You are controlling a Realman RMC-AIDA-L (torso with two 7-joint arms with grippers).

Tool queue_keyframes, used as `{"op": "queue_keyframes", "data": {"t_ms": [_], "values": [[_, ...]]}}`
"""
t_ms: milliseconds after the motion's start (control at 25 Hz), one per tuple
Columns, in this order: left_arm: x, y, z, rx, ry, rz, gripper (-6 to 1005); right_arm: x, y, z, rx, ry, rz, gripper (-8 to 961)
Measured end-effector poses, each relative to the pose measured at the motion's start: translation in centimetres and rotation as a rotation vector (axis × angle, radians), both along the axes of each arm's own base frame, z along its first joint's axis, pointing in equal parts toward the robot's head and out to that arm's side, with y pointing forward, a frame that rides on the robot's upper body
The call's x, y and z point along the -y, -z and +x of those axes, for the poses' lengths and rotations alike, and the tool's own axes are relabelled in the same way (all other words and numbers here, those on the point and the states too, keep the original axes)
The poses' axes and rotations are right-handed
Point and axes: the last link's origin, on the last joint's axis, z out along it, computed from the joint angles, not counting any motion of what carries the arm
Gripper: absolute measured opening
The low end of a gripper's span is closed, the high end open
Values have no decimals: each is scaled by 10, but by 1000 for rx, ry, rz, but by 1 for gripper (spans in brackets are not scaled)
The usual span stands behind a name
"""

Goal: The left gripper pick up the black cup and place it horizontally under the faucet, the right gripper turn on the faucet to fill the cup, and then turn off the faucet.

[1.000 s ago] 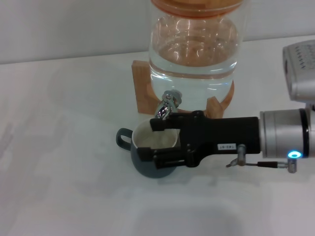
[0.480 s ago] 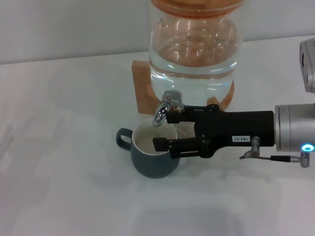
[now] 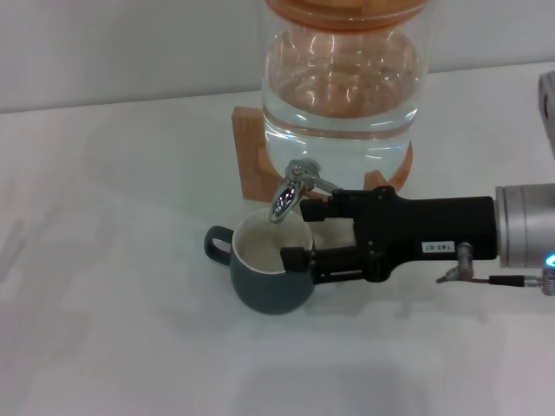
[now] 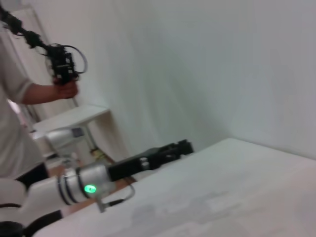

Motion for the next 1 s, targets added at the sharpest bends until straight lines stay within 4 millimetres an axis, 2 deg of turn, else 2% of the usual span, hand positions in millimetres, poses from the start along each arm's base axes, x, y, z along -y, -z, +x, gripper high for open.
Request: {"op": "queue_keyframes", "data": {"t_ms": [160, 280, 520, 600, 680, 1000], "values": [[1, 0, -1, 0, -2, 2, 740, 7, -14, -1, -42, -37, -16, 824], [0, -2, -1, 3, -6, 15, 740, 9, -32, 7, -84, -48, 8, 824], [-1, -10, -2, 7, -10, 50, 741, 4, -69, 51, -159, 33, 167, 824], [-1, -12, -3, 1, -12, 63, 741, 4, -72, 57, -167, 45, 187, 824], [-2, -14, -4, -4, -13, 80, 741, 5, -83, 81, -192, 92, 281, 824], [0, -18, -6, 2, -27, 125, 740, 19, -84, 133, -232, 177, 511, 824]]}}
